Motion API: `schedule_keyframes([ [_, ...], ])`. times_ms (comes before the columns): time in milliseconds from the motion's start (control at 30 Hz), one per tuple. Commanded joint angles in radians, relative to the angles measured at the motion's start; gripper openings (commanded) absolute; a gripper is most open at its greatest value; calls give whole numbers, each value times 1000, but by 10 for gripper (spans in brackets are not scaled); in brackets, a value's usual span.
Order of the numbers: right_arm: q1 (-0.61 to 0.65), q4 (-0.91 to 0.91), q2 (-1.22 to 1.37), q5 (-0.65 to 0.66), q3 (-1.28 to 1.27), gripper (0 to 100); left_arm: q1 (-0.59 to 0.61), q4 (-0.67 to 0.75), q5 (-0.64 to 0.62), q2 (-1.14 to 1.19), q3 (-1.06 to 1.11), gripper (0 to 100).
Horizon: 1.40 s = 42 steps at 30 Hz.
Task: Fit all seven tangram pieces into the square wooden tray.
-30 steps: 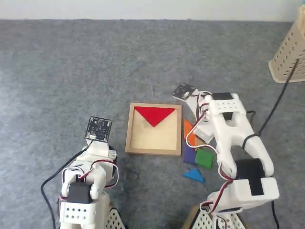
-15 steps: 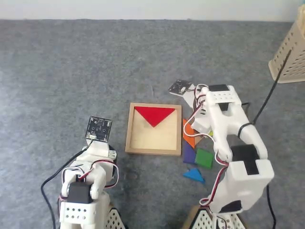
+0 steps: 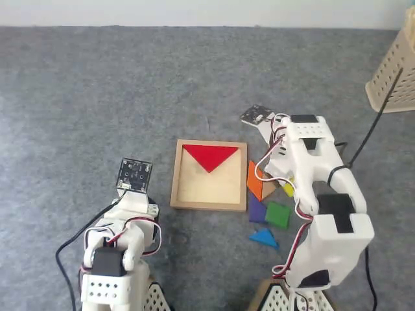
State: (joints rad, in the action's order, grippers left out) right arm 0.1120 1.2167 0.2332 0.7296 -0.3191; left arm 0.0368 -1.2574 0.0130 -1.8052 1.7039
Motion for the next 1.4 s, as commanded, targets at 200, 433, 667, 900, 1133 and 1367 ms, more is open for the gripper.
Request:
schedule_keyframes([
  [200, -24, 93, -254, 196, -109, 254, 5, -6, -6, -21, -19, 12],
  [433, -41, -44, -255, 397, -242, 302, 5, -6, -6, -21, -19, 12],
  [667, -68, -130, -243, 393, -244, 336, 5, -6, -6, -21, -19, 12],
  [900, -76, -165, -113, 393, -238, 335, 5, -6, -6, -21, -19, 12],
  [1133, -36, -120, -116, 373, -227, 335, 5, -6, -6, -21, -19, 12],
  [1367, 4, -99, -91, 330, -224, 202, 5, -6, -6, -21, -19, 12],
])
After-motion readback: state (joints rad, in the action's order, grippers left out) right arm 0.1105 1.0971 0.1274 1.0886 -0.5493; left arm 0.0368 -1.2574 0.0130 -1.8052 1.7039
